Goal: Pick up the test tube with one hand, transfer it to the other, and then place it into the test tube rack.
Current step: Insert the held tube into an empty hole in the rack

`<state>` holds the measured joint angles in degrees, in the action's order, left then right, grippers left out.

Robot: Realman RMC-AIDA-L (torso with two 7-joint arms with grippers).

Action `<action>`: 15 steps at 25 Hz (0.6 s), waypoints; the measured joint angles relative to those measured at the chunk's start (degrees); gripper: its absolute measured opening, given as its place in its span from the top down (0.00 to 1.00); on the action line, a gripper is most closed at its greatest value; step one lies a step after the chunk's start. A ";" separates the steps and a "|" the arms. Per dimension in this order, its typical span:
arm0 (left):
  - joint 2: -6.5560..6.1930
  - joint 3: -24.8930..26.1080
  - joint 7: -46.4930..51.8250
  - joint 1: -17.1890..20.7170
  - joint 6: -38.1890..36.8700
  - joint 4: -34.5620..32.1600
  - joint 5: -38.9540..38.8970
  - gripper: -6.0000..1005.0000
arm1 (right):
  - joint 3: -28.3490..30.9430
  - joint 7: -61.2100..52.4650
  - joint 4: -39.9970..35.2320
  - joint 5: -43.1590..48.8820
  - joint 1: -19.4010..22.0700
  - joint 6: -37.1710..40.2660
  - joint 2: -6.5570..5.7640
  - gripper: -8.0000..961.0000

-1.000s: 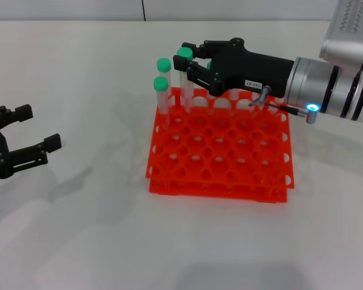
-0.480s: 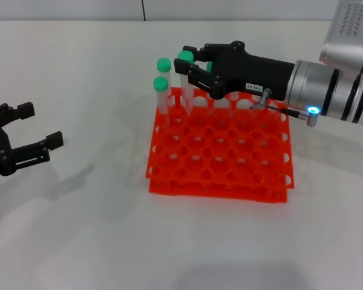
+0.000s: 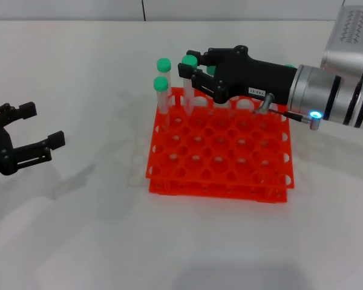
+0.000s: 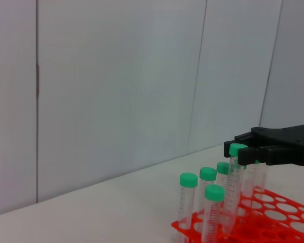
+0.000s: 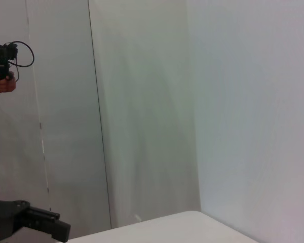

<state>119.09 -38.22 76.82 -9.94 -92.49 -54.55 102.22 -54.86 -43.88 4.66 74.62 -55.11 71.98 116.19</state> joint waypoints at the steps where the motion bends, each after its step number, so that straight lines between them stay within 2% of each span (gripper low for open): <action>1: 0.00 -0.01 0.00 -0.02 0.01 0.00 0.00 0.12 | 0.01 0.03 0.10 0.00 0.03 -0.04 0.00 0.62; 15: 0.08 0.00 0.00 -0.46 0.03 0.09 0.00 0.12 | 1.83 0.66 2.07 0.00 -0.11 -1.57 0.00 0.61</action>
<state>119.17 -38.22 76.82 -10.39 -92.45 -54.46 102.22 -53.02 -43.22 6.73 74.62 -55.21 70.41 116.19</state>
